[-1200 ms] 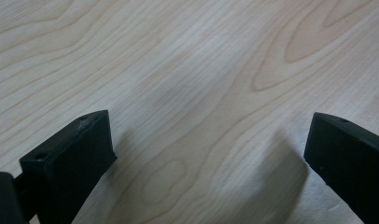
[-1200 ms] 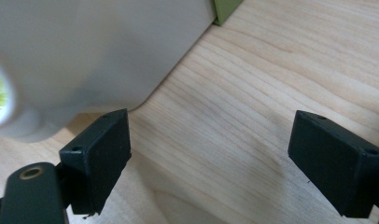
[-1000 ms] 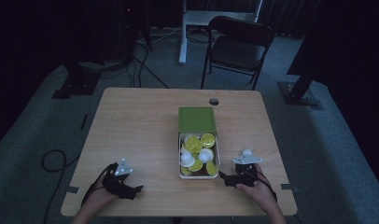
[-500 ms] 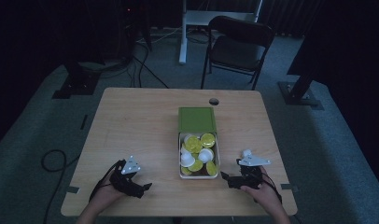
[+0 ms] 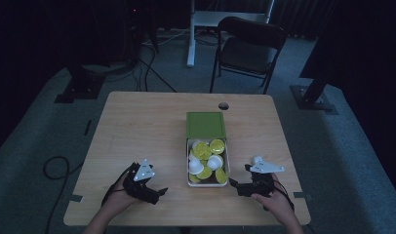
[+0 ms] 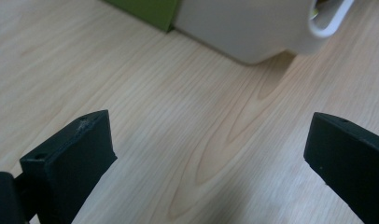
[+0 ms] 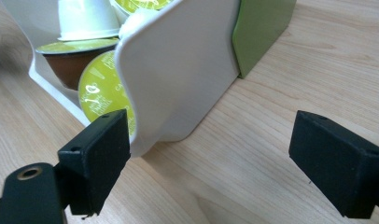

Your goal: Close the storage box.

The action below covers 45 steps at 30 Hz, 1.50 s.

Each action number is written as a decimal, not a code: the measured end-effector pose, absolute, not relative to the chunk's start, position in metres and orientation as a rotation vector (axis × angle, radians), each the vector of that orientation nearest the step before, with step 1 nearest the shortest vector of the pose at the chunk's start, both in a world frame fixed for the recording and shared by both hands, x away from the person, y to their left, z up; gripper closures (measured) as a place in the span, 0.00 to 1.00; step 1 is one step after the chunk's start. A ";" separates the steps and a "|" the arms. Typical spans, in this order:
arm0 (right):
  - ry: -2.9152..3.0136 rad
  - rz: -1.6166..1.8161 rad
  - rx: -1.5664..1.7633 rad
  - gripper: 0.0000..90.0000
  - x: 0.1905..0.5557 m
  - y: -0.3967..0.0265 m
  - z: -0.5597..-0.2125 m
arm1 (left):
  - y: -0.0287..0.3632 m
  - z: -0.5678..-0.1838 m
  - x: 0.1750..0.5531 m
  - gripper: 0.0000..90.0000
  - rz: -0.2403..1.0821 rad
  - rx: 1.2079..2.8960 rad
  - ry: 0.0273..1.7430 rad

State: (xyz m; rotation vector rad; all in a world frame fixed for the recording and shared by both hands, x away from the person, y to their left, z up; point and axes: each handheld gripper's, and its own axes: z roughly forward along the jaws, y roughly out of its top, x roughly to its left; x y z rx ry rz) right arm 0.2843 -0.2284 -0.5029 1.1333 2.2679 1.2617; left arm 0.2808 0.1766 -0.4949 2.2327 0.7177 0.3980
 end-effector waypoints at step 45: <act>2.280 1.256 1.119 0.13 0.296 -0.220 -0.503 | 0.109 -0.483 0.311 0.01 0.481 2.217 0.622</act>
